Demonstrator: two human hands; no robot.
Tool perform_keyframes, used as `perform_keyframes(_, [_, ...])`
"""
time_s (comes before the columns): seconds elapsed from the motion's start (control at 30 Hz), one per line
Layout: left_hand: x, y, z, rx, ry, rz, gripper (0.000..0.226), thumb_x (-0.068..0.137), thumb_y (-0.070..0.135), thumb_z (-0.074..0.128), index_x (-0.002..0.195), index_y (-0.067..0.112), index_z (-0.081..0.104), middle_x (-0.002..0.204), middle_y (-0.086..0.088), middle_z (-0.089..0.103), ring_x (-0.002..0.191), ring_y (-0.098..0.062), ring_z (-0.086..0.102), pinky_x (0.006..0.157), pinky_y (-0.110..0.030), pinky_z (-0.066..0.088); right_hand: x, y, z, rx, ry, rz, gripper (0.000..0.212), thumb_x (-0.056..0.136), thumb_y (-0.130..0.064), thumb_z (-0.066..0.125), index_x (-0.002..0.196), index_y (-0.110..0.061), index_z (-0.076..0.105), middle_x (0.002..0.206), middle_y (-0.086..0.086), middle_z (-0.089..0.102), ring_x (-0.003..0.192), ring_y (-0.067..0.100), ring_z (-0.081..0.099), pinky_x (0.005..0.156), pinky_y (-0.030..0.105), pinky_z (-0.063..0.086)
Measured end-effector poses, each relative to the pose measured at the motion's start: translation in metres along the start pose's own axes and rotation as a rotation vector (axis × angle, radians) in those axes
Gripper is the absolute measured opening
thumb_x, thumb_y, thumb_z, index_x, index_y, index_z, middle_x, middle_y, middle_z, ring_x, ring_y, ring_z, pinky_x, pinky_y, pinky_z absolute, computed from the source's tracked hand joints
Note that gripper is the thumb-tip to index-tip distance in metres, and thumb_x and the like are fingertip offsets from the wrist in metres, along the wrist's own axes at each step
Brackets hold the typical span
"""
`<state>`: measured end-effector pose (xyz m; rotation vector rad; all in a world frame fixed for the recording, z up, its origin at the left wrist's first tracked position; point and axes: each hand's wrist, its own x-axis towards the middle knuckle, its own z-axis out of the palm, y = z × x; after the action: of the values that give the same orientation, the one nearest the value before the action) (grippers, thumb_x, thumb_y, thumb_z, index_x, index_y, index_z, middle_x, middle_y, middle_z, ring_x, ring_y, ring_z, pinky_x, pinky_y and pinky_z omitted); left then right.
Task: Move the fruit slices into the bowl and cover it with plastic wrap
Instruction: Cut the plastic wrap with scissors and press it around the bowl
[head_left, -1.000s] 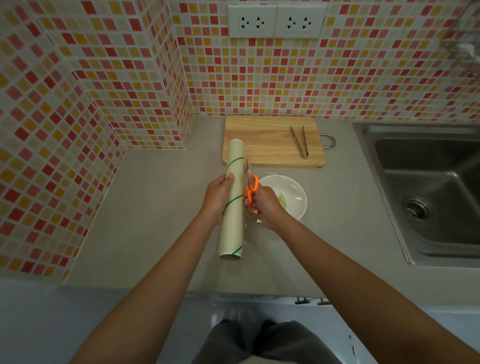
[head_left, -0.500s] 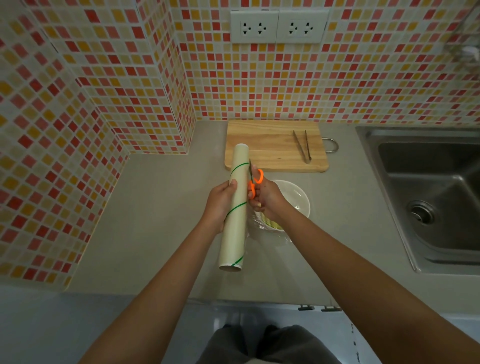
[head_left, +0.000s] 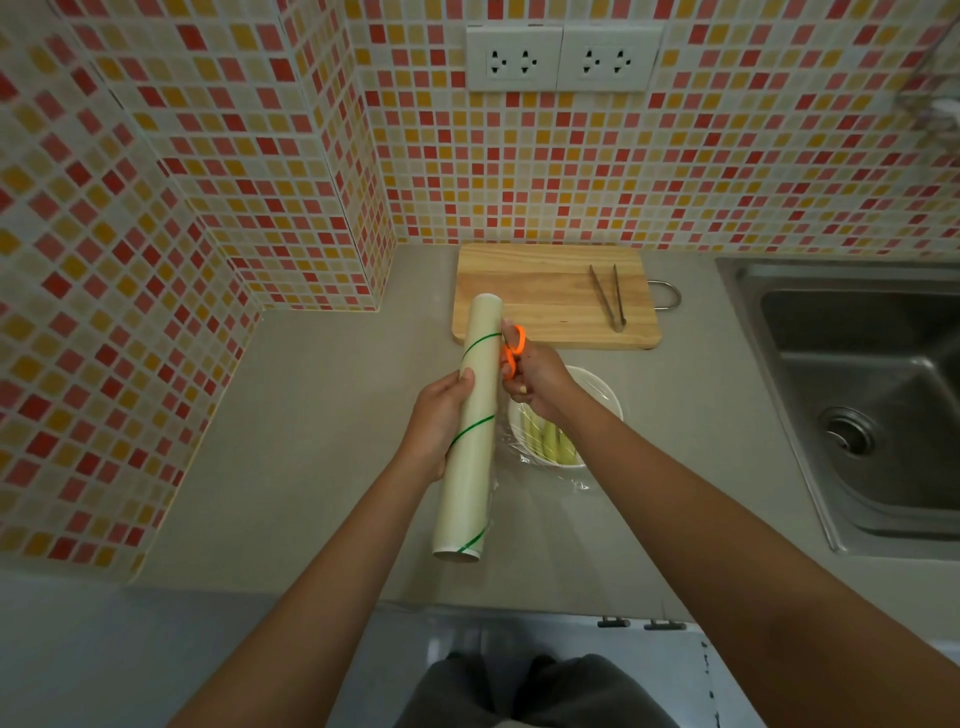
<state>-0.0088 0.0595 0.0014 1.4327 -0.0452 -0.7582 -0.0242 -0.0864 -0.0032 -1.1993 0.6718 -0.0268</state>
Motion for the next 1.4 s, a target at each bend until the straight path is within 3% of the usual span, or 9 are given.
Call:
perform_keyframes(0.13, [-0.006,-0.002,-0.003,0.017,0.020,0.002,0.025,0.097,0.028,0.050,0.092,0.012,0.067,0.075,-0.017,0.063,0.060,-0.027,0.060,0.058,-0.033,0.052,0.000,-0.010,0.002,-0.016,0.008,0.024,0.057,0.084,-0.065,0.051,0.060,-0.013,0.047,0.056,0.005,0.049,0.032,0.012,0.031,0.035,0.014,0.018])
perform_keyframes(0.3, [-0.006,-0.014,-0.020,0.195,0.126,0.101,0.026,0.097,0.029,0.049,0.099,0.010,0.066,0.083,-0.013,0.063,0.071,-0.024,0.058,0.068,-0.038,0.049,-0.010,-0.029,-0.002,-0.108,0.030,-0.013,0.059,0.084,-0.067,0.048,0.074,-0.009,0.057,0.065,0.010,0.064,0.044,0.019,0.048,0.045,0.025,0.033])
perform_keyframes(0.4, [-0.001,-0.025,-0.031,0.344,0.218,0.168,0.032,0.098,0.027,0.048,0.096,-0.003,0.059,0.081,-0.012,0.054,0.075,-0.019,0.050,0.069,-0.033,0.040,-0.026,-0.039,-0.020,-0.024,0.062,-0.136,0.052,0.088,-0.059,0.050,0.078,-0.009,0.061,0.065,0.008,0.066,0.043,0.017,0.053,0.044,0.023,0.034])
perform_keyframes(0.53, [0.005,-0.041,-0.041,0.544,0.254,0.214,0.032,0.100,0.026,0.044,0.099,-0.002,0.058,0.088,-0.016,0.061,0.081,-0.025,0.055,0.071,-0.035,0.042,-0.052,-0.038,-0.067,-0.017,0.267,-0.256,0.045,0.088,-0.052,0.054,0.075,-0.009,0.063,0.058,0.004,0.066,0.039,0.014,0.055,0.038,0.017,0.035])
perform_keyframes(0.73, [0.015,-0.062,-0.040,0.766,0.271,0.242,0.032,0.101,0.020,0.040,0.100,-0.008,0.055,0.097,-0.031,0.059,0.095,-0.039,0.057,0.083,-0.045,0.042,-0.088,0.024,-0.146,-0.659,0.696,-0.211,0.054,0.091,-0.049,0.052,0.069,0.000,0.059,0.068,0.016,0.065,0.052,0.025,0.061,0.049,0.021,0.046])
perform_keyframes(0.83, [0.015,-0.070,-0.035,0.790,0.314,0.218,0.031,0.101,0.020,0.039,0.104,-0.008,0.053,0.101,-0.032,0.055,0.100,-0.040,0.052,0.084,-0.041,0.038,-0.095,0.053,-0.165,-0.932,0.774,-0.054,0.048,0.094,-0.044,0.049,0.075,-0.001,0.059,0.086,0.025,0.067,0.086,0.040,0.064,0.075,0.038,0.048])
perform_keyframes(0.97, [0.017,-0.075,-0.034,0.786,0.331,0.194,0.032,0.101,0.019,0.041,0.107,-0.010,0.053,0.118,-0.030,0.044,0.107,-0.038,0.048,0.096,-0.035,0.035,-0.096,0.075,-0.170,-1.078,0.746,0.063,0.049,0.097,-0.038,0.045,0.100,0.007,0.065,0.108,0.029,0.061,0.101,0.041,0.060,0.088,0.040,0.045])
perform_keyframes(1.2, [0.024,-0.076,-0.039,1.058,0.377,0.175,0.039,0.100,0.025,0.040,0.120,-0.007,0.052,0.119,-0.034,0.048,0.116,-0.045,0.041,0.098,-0.045,0.035,-0.088,0.080,-0.162,-1.150,0.709,0.112,0.044,0.092,-0.038,0.047,0.098,0.002,0.066,0.103,0.022,0.064,0.094,0.037,0.064,0.079,0.036,0.048])
perform_keyframes(1.4, [0.026,-0.073,-0.045,0.912,0.347,0.112,0.054,0.100,0.035,0.039,0.138,-0.004,0.039,0.128,-0.034,0.042,0.124,-0.044,0.039,0.108,-0.044,0.031,-0.078,0.076,-0.164,-1.185,0.715,0.104,0.038,0.085,-0.038,0.053,0.086,-0.003,0.067,0.090,0.016,0.069,0.084,0.035,0.066,0.065,0.029,0.041])
